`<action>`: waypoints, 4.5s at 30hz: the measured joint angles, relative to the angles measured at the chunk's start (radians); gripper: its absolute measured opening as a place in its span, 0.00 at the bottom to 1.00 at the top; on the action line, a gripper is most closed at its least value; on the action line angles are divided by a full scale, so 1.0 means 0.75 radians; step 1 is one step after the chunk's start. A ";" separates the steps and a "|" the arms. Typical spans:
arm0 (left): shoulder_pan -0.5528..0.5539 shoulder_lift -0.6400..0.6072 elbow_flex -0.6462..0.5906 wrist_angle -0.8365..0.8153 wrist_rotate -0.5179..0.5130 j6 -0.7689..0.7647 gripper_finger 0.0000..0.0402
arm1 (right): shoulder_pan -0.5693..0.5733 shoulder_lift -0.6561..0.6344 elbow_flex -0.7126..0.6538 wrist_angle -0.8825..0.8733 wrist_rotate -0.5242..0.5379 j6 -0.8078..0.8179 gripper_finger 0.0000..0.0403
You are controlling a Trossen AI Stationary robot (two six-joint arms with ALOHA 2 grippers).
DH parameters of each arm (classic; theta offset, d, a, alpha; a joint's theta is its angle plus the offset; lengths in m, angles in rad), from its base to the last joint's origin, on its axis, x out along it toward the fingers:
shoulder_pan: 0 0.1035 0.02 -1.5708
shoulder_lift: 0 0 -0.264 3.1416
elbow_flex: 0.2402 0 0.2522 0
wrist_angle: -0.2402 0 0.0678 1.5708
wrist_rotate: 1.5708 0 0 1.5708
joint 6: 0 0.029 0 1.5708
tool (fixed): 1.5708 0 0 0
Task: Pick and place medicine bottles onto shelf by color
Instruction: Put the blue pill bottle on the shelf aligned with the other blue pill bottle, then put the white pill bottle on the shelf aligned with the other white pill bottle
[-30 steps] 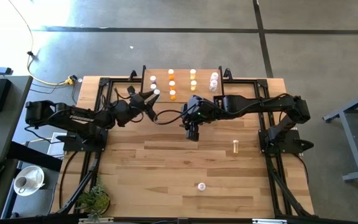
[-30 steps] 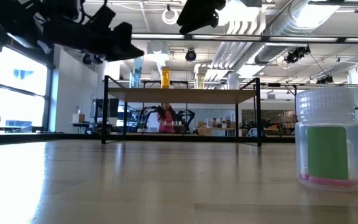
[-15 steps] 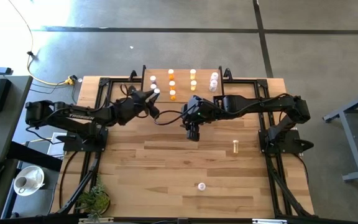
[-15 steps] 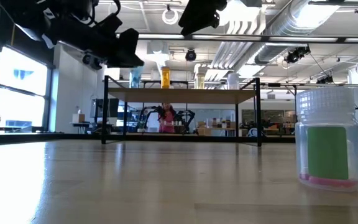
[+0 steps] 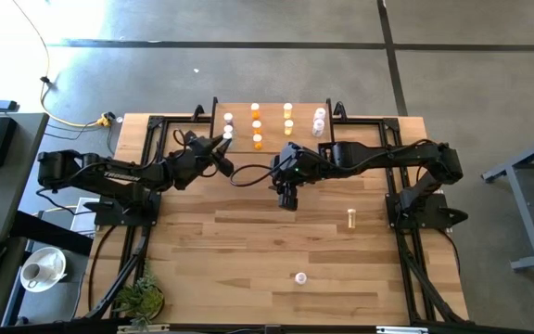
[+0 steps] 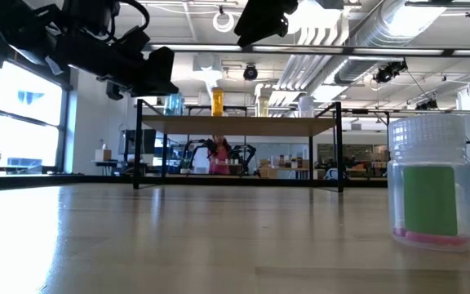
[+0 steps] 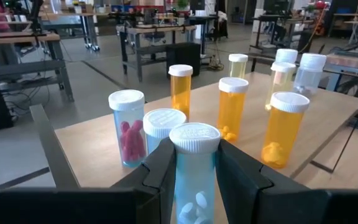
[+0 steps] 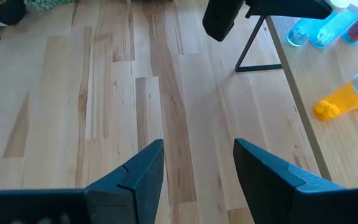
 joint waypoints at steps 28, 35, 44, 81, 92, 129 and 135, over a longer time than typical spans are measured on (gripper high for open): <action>-0.001 0.049 0.002 0.011 -0.019 -0.019 0.30 | 0.000 0.000 0.000 0.001 0.000 0.000 0.46; -0.001 0.049 0.002 0.008 -0.022 -0.016 0.36 | 0.001 0.000 0.000 0.001 0.000 0.000 0.46; -0.002 0.004 -0.004 -0.010 -0.021 -0.026 0.39 | 0.001 0.000 0.000 0.001 0.000 0.001 0.46; -0.128 -0.267 -0.001 -0.005 -0.014 0.189 0.39 | 0.016 -0.003 0.000 -0.023 -0.018 0.017 0.46; -0.310 -0.496 0.001 -0.312 -0.007 0.224 0.39 | 0.086 -0.018 0.001 -0.225 -0.018 0.033 0.46; -0.713 -0.563 0.001 -0.574 0.295 -0.135 0.39 | 0.643 0.019 -0.328 0.004 -0.103 0.247 0.46; -0.713 -0.563 0.001 -0.574 0.296 -0.196 0.39 | 0.736 0.021 -0.328 0.051 0.018 0.297 0.46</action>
